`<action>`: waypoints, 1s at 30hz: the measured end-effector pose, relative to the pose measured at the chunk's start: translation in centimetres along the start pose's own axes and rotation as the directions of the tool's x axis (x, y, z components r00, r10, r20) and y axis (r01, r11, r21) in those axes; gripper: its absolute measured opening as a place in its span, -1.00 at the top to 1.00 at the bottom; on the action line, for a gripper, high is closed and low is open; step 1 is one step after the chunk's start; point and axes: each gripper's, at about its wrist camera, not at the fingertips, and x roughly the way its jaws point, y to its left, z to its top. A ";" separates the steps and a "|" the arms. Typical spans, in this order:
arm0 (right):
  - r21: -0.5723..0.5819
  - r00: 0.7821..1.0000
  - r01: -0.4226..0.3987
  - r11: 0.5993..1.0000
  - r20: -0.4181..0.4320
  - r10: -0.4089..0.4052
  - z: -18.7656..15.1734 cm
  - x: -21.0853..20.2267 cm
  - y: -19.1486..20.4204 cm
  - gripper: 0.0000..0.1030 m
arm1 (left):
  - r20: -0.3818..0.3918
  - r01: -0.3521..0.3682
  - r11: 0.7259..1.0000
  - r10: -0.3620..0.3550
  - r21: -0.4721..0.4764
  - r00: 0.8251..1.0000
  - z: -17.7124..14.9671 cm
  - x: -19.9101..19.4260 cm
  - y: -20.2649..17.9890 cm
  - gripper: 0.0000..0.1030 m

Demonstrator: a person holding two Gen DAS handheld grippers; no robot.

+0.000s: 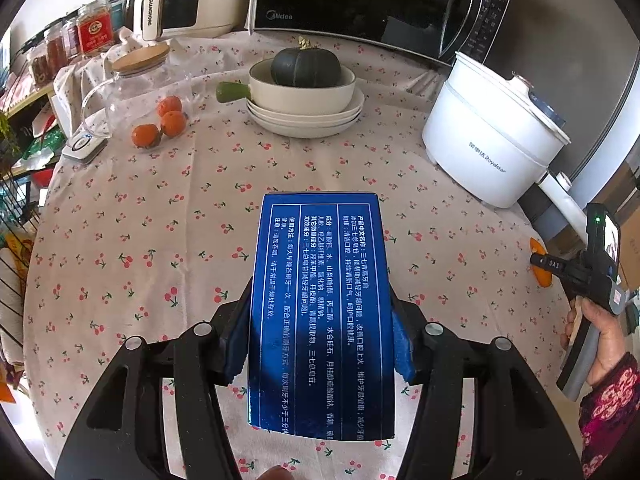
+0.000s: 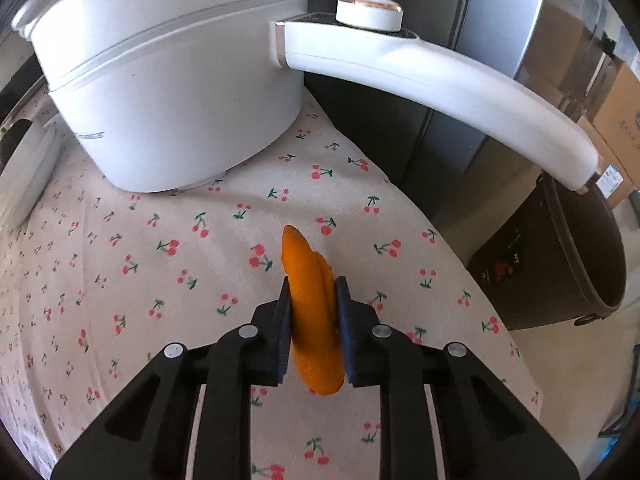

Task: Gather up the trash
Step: 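Carry the carrot over the basin and open the right tool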

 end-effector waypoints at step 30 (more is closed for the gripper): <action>-0.098 0.980 -0.039 0.994 0.190 0.057 -11.2 -16.6 -2.1 0.61 | 0.074 0.080 0.997 -0.080 -0.002 0.994 -0.9 -5.2 0.0 -0.04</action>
